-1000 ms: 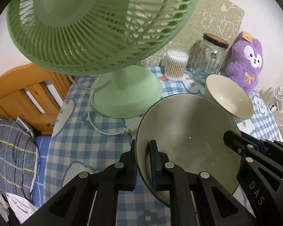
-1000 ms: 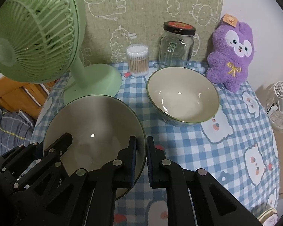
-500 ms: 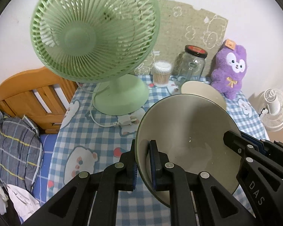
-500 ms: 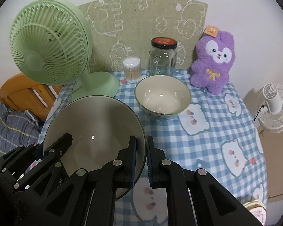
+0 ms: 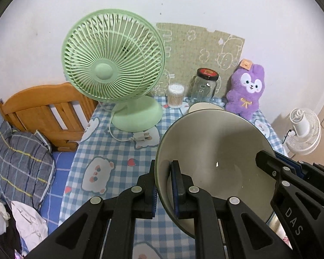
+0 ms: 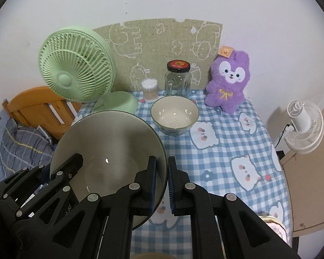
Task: Organize plates and bowls
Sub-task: 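Lift the second cream bowl and carry it toward the first bowl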
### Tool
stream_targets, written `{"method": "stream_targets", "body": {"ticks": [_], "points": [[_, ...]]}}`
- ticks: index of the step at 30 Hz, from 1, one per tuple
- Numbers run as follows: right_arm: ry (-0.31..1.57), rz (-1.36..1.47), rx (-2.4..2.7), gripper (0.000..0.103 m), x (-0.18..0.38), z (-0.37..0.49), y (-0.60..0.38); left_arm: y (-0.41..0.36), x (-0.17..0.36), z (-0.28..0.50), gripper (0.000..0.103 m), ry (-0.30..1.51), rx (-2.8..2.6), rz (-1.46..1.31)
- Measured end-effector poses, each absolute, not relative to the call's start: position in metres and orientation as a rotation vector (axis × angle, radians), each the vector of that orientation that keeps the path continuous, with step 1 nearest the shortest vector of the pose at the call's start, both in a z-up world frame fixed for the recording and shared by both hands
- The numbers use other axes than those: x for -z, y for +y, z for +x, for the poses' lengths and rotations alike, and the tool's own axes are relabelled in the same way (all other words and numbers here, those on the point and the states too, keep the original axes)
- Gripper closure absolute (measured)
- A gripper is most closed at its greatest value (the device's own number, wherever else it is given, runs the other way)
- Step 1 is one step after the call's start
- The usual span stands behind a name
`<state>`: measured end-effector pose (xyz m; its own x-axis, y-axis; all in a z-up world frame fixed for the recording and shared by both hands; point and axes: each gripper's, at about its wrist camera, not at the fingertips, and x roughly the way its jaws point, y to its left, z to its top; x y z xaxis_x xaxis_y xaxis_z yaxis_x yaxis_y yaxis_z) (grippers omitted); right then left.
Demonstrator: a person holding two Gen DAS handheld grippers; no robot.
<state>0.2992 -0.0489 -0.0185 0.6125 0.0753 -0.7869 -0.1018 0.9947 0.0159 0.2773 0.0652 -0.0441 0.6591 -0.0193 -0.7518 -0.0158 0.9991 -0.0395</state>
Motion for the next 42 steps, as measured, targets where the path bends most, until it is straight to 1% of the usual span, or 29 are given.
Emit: {"method": "stream_targets", "body": {"ticks": [8,17,26,42], "points": [[0.899,-0.042,-0.117,0.09,0.0,0.259,-0.061,0.05,0.028,0.238,0.095,0.832,-0.013,-0.04],[0.922,-0.042,-0.137,0.09,0.002,0.22,-0.076,0.036,0.03,0.198,0.095,0.85,-0.032,-0.037],[0.958,-0.064,-0.146,0.09,0.015,0.189,-0.086,0.028,0.046,0.165,0.095,0.887,-0.042,-0.061],[1.065,-0.056,-0.119,0.09,0.066,0.162,-0.093,0.024,0.095,0.141,0.095,0.993,-0.022,-0.071]]}}
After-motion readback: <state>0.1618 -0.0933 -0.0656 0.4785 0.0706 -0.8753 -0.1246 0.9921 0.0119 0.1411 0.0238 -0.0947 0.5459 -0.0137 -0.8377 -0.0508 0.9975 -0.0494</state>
